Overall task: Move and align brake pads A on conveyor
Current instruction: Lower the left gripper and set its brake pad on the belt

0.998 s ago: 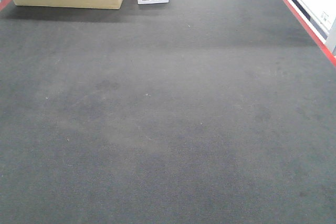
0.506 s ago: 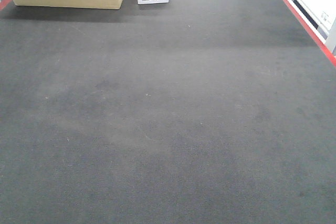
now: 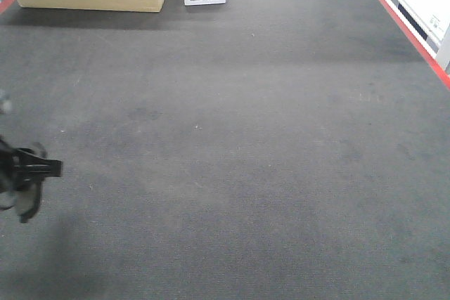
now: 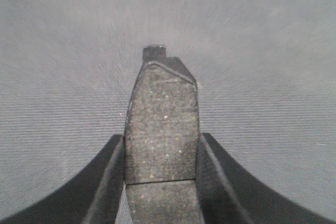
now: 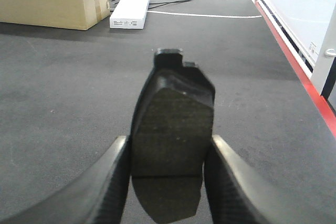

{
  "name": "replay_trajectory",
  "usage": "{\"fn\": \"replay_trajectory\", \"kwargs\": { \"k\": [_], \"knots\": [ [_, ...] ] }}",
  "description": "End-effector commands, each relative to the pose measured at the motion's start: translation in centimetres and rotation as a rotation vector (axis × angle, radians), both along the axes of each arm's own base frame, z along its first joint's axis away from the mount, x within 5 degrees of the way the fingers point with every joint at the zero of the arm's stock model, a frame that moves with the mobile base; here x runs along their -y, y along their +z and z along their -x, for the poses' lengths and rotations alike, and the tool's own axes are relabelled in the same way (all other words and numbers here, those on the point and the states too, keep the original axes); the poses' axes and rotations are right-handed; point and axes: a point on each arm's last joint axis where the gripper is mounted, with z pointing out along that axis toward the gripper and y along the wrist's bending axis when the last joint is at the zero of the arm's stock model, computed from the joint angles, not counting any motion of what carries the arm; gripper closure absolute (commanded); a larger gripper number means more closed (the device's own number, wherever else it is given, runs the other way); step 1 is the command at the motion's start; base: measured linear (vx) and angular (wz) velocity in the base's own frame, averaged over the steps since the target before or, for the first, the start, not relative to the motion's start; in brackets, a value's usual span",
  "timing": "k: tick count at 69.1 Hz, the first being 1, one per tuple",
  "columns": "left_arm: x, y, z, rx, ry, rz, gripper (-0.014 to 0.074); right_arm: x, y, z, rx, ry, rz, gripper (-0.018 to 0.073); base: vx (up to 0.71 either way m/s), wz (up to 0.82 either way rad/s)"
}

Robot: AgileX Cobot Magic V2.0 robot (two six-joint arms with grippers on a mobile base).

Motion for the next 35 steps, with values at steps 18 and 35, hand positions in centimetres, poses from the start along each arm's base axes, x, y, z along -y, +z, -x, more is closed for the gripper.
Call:
{"fn": "replay_trajectory", "kwargs": {
  "k": [18, 35],
  "knots": [
    [0.5, -3.5, -5.6, -0.057, -0.011, -0.025, 0.0518, 0.0, 1.8, 0.0, 0.122, 0.0, 0.001, 0.0568, 0.0, 0.0],
    [0.7, -4.9, -7.7, -0.118, -0.012, -0.03, 0.0328, 0.0, 1.8, 0.0, 0.122, 0.0, 0.001, 0.0568, 0.0, 0.0]
  ]
}}
